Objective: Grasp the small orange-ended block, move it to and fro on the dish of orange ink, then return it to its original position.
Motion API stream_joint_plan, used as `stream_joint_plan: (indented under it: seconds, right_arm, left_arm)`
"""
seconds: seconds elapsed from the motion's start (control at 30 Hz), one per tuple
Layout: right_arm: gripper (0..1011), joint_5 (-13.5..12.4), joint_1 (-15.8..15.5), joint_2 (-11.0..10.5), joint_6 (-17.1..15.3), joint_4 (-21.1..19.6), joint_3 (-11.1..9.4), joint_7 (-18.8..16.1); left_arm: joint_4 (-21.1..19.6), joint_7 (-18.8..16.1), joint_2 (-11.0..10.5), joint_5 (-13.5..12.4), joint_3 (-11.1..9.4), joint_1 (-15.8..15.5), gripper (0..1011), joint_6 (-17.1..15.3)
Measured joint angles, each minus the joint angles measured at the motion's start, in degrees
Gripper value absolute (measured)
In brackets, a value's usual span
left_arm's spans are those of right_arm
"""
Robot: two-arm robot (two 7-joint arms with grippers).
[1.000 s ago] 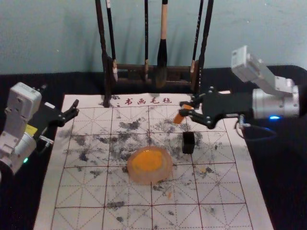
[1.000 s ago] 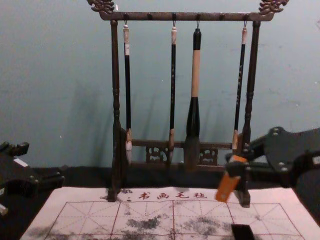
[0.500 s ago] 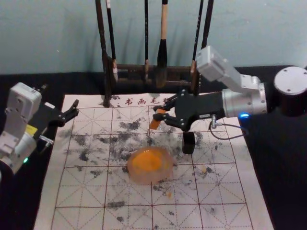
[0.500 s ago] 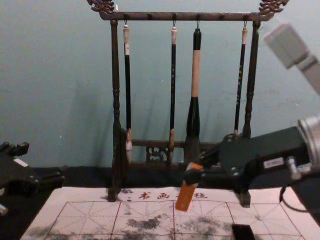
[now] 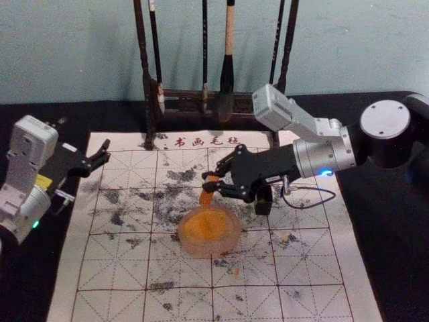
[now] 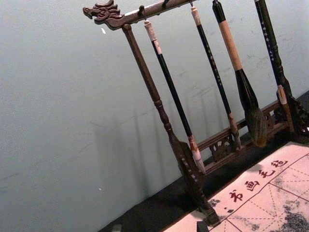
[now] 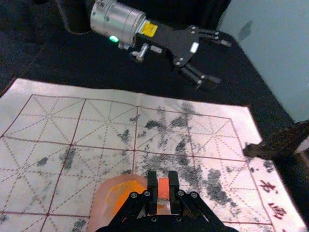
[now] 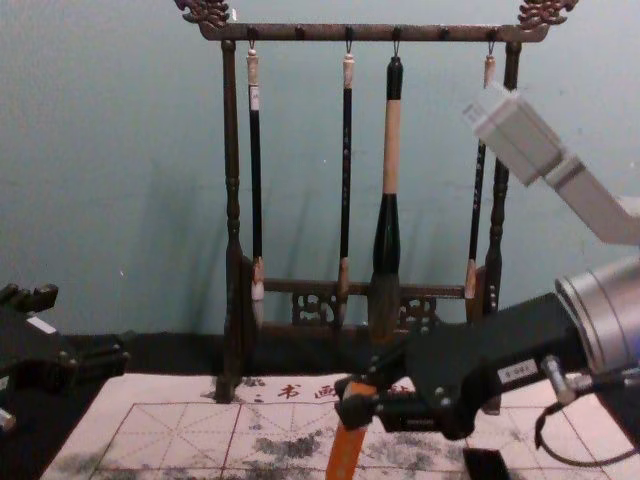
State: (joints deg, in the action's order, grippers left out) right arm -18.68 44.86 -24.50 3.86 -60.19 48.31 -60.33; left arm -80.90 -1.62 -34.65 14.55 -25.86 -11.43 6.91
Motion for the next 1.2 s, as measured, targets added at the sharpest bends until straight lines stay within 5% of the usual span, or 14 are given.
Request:
stream_joint_plan:
  seconds: [1.2]
  right_arm:
    - [132, 2.2, 1.2, 0.4, 0.6, 2.2, 3.4, -1.4]
  left_arm:
    - [0.0, 0.0, 0.0, 0.0, 0.0, 0.0, 1001, 0.0]
